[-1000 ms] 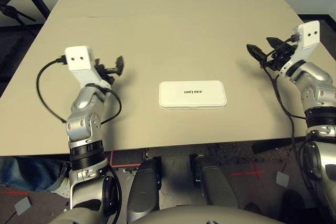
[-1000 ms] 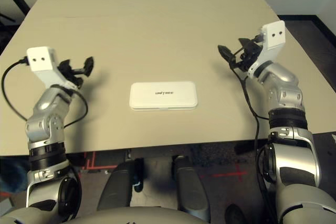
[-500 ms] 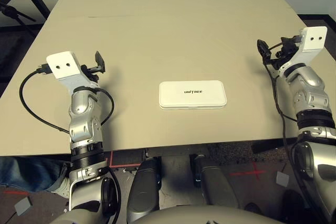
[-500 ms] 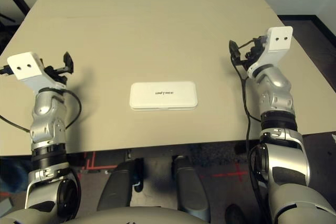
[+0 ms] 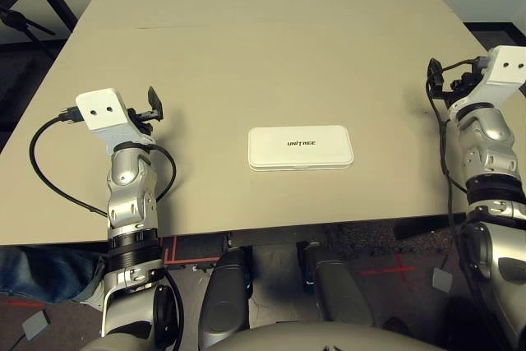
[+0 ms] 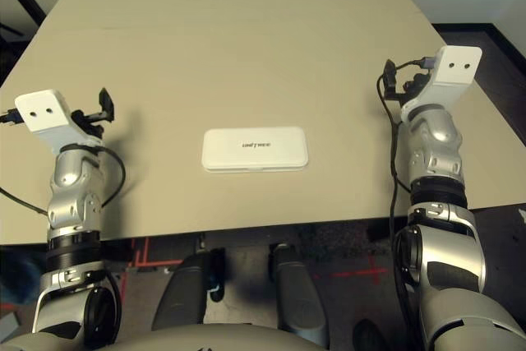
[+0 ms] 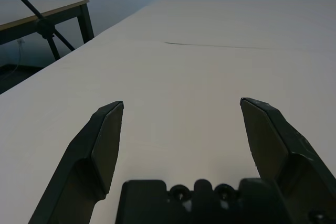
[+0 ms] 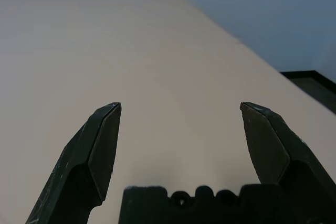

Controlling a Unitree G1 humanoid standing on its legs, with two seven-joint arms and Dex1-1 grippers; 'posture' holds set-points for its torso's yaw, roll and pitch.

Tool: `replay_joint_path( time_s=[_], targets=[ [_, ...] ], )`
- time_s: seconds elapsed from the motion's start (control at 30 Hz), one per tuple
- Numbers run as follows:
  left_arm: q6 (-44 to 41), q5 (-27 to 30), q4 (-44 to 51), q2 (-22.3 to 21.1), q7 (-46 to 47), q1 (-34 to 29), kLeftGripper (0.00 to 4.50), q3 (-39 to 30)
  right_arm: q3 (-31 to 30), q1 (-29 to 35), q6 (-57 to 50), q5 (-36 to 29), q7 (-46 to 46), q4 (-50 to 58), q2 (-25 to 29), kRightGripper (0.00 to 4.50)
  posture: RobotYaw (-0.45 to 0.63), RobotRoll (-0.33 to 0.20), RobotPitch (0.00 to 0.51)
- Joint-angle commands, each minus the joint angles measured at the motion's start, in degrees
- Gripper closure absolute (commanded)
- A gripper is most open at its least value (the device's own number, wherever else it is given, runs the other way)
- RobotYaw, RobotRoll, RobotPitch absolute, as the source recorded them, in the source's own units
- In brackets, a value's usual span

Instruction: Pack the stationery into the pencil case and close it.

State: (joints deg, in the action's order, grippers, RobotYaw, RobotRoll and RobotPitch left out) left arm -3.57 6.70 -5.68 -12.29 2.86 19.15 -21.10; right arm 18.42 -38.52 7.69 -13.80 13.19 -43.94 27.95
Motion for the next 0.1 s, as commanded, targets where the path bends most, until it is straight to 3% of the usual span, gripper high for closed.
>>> replay_joint_path(
  time_s=[0.03, 0.1],
  targets=[
    [-0.3, 0.2, 0.3, 0.1, 1.0, -1.7, 0.03, -0.3, 0.3, 2.3, -0.5, -0.2, 0.3, 0.5, -1.1, 0.0, 0.0, 0.0, 0.183],
    [-0.6, 0.4, 0.7, -0.2, 0.9, -2.0, 0.03, -0.4, 0.3, 2.5, -0.6, -0.2, 0.2, 0.9, -1.2, 0.0, 0.0, 0.0, 0.181]
  ],
)
